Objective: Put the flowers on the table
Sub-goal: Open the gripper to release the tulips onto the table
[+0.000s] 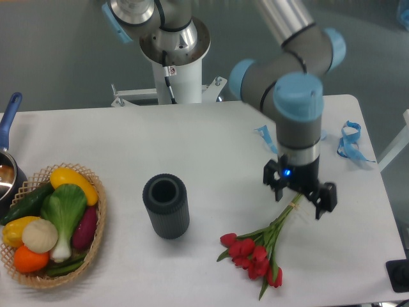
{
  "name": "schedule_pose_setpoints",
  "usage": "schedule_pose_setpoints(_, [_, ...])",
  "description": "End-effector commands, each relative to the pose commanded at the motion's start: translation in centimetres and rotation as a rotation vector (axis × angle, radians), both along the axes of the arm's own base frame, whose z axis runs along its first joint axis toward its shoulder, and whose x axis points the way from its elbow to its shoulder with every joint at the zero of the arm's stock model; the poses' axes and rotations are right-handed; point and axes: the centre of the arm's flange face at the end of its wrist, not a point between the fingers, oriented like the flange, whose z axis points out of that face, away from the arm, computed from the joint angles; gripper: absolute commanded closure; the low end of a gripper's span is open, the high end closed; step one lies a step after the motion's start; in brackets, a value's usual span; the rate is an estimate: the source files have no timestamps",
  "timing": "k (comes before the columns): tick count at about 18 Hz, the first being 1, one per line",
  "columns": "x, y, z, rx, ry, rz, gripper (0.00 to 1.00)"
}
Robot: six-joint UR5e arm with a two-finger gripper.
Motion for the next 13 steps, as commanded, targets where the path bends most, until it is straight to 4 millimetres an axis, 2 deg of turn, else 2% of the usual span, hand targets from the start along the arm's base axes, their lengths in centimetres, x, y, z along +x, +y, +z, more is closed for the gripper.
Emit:
schedule_pose_setpoints(3, [-1.3, -2.8, 2.3, -0.017, -0.018, -0.062, 0.0])
schedule_pose_setpoints(9, [-3.3, -9.5, 3.3, -0.088, -0.029, -0.225, 0.0])
schedule_pose_setpoints(12, [-3.6, -11.7, 4.1, -0.086, -0.034, -0.258, 0.0])
schedule_pose_setpoints(13, [-3.6, -11.7, 4.2, -0.078, -0.035, -0.26, 0.0])
